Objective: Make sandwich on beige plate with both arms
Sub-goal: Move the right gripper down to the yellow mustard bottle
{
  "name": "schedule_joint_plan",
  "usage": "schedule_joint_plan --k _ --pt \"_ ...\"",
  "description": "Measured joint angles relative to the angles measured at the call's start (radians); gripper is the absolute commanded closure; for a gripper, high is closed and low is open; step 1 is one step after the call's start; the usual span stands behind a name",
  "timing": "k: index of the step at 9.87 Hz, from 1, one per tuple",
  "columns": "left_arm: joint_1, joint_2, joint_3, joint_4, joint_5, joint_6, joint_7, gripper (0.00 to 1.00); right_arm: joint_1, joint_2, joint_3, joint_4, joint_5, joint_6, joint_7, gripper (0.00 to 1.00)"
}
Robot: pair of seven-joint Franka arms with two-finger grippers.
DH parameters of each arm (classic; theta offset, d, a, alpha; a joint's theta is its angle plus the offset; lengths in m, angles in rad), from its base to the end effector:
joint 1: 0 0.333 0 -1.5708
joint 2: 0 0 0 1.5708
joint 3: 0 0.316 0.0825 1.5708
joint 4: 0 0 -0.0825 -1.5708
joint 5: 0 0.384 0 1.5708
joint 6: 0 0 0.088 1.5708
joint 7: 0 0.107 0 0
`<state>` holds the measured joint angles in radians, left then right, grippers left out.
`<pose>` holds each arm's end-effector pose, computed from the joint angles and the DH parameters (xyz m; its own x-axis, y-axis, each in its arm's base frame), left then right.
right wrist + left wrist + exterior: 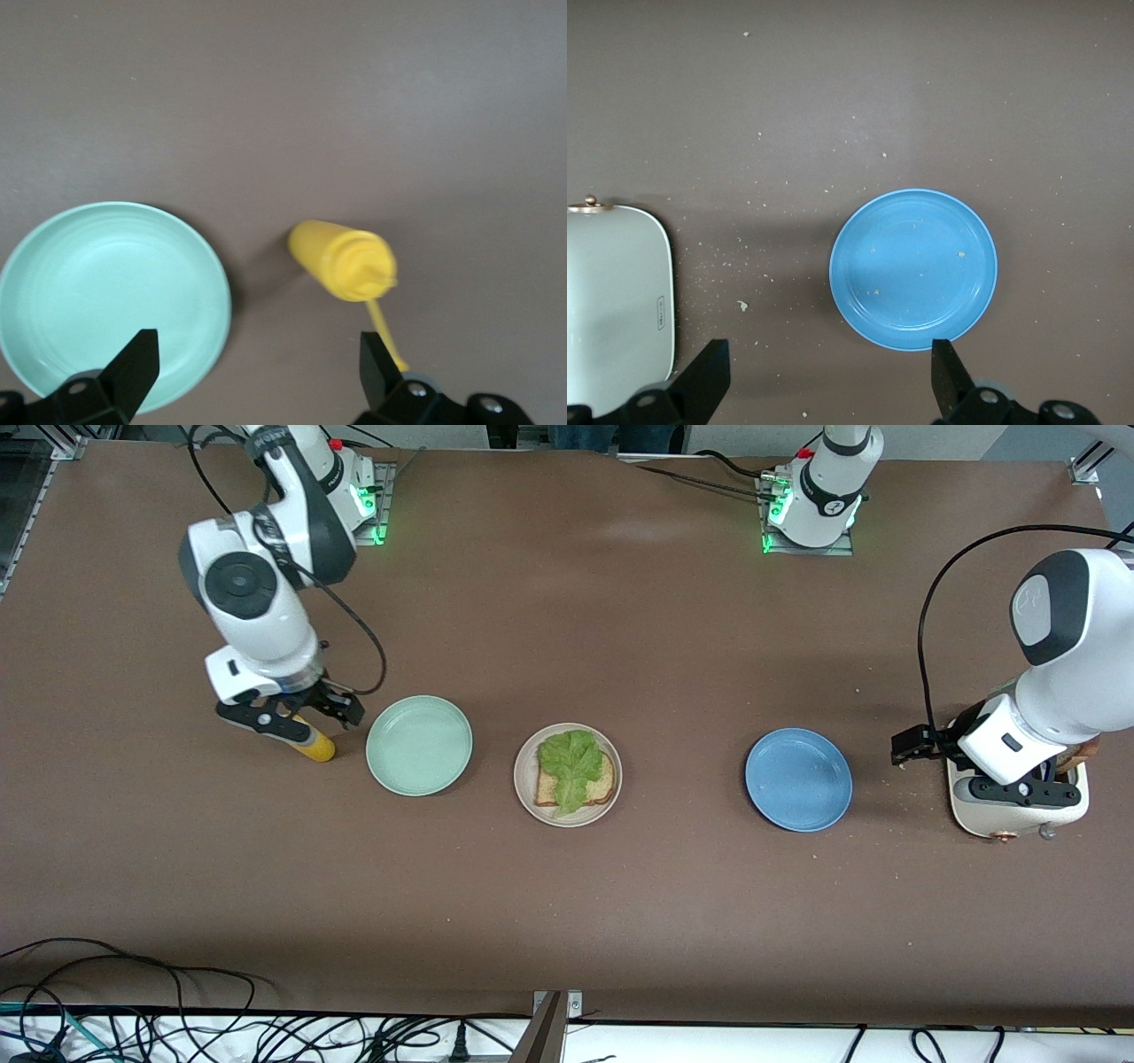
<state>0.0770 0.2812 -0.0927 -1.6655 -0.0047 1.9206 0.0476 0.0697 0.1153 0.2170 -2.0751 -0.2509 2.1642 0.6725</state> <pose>0.6395 -0.0053 0.4409 0.9980 -0.0587 -0.0235 -0.0579 -0.9978 0.0312 0.5448 0.1485 0.3746 0.9686 -0.2339 0.0843 -0.2449 -0.9561 0.1610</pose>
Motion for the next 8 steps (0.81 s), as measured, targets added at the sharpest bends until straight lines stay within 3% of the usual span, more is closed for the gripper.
schedule_joint_plan --k 3,8 --pt "0.000 0.000 0.000 0.000 0.000 0.000 0.000 0.00 -0.003 -0.097 -0.104 -0.153 0.051 0.130 -0.202 0.00" --pt "0.000 0.000 0.000 0.000 0.000 0.000 0.000 0.00 -0.003 -0.146 -0.159 -0.407 0.052 0.481 -0.290 0.00"
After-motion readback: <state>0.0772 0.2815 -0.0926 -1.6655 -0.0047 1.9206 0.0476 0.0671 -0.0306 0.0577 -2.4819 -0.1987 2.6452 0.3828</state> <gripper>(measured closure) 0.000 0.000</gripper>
